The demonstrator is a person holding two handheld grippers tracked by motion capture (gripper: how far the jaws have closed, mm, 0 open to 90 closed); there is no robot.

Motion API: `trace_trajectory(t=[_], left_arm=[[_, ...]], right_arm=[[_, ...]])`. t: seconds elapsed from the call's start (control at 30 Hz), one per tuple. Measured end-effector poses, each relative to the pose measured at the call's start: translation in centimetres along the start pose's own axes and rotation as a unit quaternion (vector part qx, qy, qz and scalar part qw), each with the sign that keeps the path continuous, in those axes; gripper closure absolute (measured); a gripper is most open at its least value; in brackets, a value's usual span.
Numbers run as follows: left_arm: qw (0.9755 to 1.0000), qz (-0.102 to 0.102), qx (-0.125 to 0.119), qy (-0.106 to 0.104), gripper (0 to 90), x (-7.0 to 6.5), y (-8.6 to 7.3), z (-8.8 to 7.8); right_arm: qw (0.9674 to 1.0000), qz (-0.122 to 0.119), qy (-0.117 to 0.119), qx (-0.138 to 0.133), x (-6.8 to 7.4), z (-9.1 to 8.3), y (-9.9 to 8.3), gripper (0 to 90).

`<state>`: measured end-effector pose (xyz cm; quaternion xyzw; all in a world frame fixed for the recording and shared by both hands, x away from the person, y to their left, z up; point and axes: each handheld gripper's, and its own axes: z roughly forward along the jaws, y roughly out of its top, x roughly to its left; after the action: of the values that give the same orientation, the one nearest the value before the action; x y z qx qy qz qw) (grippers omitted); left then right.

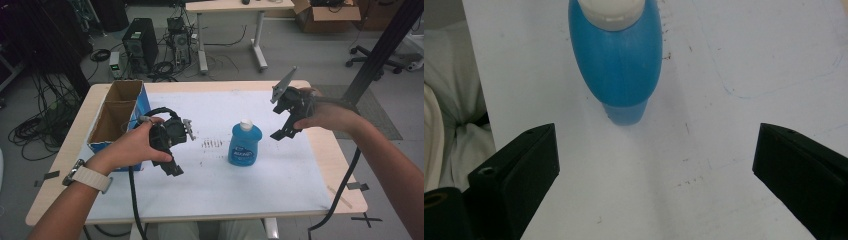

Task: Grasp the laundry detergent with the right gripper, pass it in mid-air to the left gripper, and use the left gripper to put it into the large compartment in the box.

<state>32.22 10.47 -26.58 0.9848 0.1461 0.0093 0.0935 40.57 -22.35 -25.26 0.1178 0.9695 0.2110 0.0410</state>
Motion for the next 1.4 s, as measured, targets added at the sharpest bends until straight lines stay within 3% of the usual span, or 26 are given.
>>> trace_trajectory(t=[1.4], left_arm=[[0.9999, -0.007, -0.007, 0.005, 9.0, 0.6, -0.5, 0.3]], right_arm=[[0.9983, -0.003, 0.040, -0.043, 0.3, 5.3, -1.5, 4.7]])
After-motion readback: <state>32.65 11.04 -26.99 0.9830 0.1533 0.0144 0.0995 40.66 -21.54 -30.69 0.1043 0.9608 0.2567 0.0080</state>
